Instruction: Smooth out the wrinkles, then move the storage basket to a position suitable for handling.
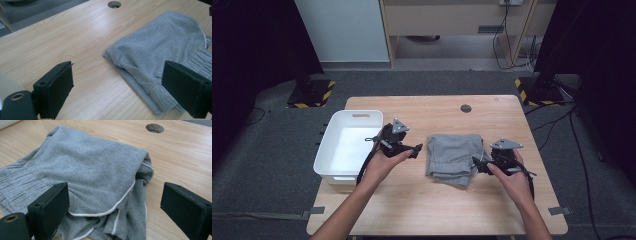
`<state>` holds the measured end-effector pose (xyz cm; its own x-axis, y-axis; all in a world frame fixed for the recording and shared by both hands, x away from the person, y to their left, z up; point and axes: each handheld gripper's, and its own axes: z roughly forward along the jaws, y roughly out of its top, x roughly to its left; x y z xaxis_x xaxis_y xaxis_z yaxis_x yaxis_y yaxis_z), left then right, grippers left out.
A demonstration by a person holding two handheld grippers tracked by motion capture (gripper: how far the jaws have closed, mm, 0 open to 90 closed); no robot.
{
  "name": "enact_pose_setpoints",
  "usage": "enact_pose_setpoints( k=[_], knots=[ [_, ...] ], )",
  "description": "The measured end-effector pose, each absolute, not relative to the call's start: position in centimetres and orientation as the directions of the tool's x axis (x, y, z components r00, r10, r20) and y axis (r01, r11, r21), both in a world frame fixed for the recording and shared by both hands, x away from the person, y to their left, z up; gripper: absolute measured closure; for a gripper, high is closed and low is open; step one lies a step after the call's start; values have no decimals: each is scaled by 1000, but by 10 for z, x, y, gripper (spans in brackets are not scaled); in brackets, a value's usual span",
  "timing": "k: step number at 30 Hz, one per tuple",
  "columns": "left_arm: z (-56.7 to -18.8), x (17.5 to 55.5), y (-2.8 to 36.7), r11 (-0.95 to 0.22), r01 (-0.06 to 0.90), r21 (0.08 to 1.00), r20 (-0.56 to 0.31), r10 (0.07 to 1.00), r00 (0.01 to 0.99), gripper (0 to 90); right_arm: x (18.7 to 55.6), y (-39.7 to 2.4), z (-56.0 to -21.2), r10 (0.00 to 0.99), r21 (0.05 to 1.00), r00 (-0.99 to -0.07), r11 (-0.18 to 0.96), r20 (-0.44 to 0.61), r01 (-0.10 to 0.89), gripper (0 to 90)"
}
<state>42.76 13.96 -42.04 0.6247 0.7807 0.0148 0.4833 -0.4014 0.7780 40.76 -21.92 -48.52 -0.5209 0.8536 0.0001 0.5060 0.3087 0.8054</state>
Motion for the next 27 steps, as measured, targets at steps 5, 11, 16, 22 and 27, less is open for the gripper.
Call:
enact_pose_setpoints(
  k=[5,11,16,22,27],
  knots=[
    [-416,426,146,-401,481,779,19,783,622,95,407,-220,-486,853,804,-522,307,4,509,86],
    [-408,422,166,-399,492,774,33,801,598,94,407,-222,-486,858,805,-513,298,10,514,85],
    [-404,422,180,-401,503,766,42,811,583,94,407,-223,-487,860,804,-510,300,5,513,82],
    [-398,420,189,-397,503,767,45,816,576,93,406,-220,-488,863,801,-506,302,1,517,63],
    [-397,419,201,-400,512,760,54,824,564,93,406,-219,-488,861,805,-508,306,-6,509,62]
  ],
)
